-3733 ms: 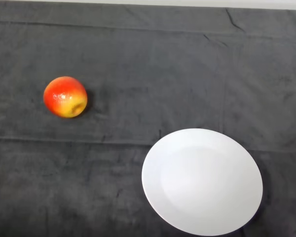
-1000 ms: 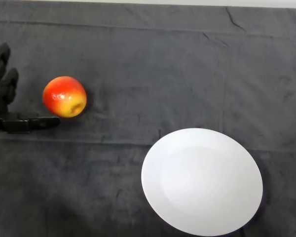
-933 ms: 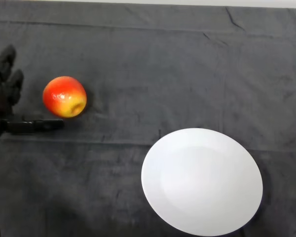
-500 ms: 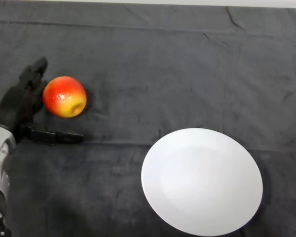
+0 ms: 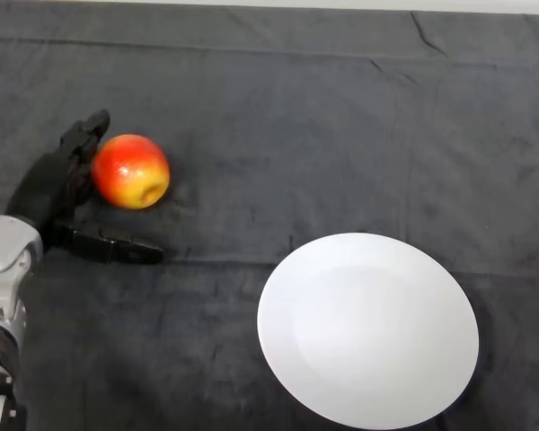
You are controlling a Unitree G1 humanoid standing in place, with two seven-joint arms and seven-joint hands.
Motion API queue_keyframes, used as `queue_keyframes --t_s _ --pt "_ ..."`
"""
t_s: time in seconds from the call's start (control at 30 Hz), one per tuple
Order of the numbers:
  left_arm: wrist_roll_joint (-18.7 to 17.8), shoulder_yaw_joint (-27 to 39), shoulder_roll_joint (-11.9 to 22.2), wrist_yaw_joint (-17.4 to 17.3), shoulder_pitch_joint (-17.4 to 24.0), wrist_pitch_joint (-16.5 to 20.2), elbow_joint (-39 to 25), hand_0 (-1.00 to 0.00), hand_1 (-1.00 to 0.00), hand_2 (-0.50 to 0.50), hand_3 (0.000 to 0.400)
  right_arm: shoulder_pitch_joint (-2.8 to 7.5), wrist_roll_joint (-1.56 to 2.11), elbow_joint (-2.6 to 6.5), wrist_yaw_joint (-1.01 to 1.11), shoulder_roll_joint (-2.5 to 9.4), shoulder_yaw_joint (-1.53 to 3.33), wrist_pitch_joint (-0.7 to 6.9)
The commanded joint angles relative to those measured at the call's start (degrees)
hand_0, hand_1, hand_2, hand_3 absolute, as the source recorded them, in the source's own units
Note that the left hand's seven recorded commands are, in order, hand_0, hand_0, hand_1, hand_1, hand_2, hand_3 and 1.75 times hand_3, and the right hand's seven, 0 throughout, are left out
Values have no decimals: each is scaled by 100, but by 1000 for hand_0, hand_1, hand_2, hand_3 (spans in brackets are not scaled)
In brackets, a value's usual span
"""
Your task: Move the apple to the plate
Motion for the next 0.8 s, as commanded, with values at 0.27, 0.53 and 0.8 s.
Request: queue_keyframes --t_s 0.27,0.53,0.8 --pt "120 -41 91 251 -180 214 28 0 0 0 0 170 32 121 17 -10 -41 14" --pt "185 -81 119 338 -304 468 -2 0 0 0 0 171 33 118 17 -10 -42 15" --pt "352 -216 166 424 -419 676 -49 0 0 0 0 172 33 116 18 -10 -42 16"
